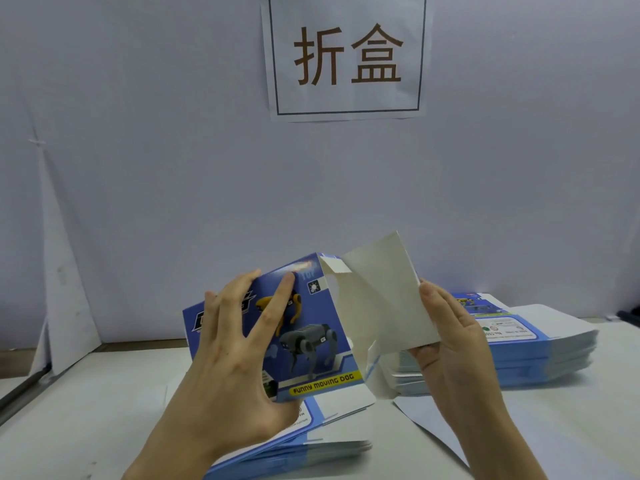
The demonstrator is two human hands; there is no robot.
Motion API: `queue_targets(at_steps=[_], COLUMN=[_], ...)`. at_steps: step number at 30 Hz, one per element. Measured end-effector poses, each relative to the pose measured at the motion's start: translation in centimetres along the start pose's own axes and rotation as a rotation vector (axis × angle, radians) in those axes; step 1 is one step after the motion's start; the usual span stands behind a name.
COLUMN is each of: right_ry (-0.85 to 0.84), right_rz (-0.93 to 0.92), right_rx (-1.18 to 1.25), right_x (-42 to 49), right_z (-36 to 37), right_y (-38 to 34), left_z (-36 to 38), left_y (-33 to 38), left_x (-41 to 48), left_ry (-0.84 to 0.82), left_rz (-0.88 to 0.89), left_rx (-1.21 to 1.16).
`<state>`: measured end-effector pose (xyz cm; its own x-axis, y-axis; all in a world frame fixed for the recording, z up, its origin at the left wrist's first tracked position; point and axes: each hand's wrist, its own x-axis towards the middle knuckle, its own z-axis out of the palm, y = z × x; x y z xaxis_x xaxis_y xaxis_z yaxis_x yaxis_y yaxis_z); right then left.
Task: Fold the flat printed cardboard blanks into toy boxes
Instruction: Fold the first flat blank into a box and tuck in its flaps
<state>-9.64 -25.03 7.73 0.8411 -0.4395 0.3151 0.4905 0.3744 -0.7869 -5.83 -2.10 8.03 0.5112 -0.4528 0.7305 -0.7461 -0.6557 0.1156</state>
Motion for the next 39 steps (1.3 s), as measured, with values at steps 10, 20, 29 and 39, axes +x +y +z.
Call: queue_targets(at_steps=[10, 20, 29, 39], right_ry=[0.051, -0.245, -0.114, -0.263], right_rz=[0.015, -0.039, -0.239, -0.235], right_rx=[0.095, -0.068, -0.178, -0.187], right_x=[-0.3, -1.9, -2.3, -3.1], right_z=[0.5, 2.7, 3.5, 4.0], right_y=[-0.2, 0.0, 1.2, 1.3], left_z=[-0.3, 0.1, -0.2, -0.3], left_y=[0.1, 1.2, 0.6, 0.9], left_x=[0.1, 0.2, 0.2, 0.2], left_ry=[0.022, 0.058, 0.084, 0.049], left_rz=[0.009, 0.026, 0.019, 0.002], left_rx=[0.014, 0.172, 0.133, 0.108])
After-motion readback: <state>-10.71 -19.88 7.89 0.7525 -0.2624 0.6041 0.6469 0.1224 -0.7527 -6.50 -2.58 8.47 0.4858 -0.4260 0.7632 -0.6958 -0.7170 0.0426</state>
